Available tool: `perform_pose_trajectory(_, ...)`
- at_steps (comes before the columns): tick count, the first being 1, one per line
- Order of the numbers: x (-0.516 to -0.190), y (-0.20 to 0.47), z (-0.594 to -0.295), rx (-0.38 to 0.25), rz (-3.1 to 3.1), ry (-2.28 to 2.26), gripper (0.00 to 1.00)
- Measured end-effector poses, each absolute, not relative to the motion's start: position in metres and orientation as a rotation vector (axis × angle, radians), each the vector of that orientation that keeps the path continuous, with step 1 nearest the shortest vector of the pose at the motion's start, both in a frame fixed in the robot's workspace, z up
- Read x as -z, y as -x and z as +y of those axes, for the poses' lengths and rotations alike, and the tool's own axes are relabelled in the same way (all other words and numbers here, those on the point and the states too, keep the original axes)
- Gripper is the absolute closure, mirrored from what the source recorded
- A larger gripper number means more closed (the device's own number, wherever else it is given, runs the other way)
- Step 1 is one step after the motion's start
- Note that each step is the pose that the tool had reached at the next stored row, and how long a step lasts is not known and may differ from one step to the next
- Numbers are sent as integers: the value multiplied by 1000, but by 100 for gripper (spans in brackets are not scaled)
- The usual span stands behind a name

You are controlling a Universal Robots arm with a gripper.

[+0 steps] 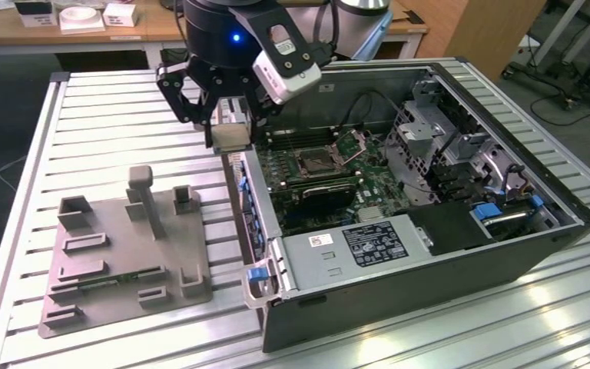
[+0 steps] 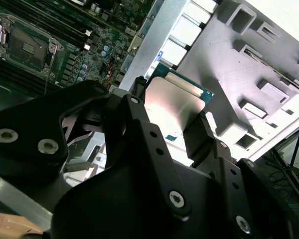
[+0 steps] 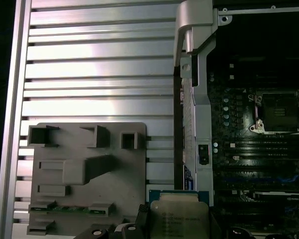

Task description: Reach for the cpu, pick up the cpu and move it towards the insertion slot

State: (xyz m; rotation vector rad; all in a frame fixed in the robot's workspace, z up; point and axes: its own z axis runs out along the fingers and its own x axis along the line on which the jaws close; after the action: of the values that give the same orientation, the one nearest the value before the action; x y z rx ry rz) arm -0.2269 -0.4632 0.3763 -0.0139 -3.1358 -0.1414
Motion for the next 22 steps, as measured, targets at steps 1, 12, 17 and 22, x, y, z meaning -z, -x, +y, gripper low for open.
perform_pose_trajectory(1, -376, 227, -463, 141, -3136, 14, 46)
perform_pose_trajectory(12, -376, 223, -463, 141, -3136, 14, 46)
perform_pose_trajectory(17, -376, 221, -463, 141, -3136, 14, 46)
perform_pose_trajectory(22, -376, 219, -463, 141, -3136, 14, 46)
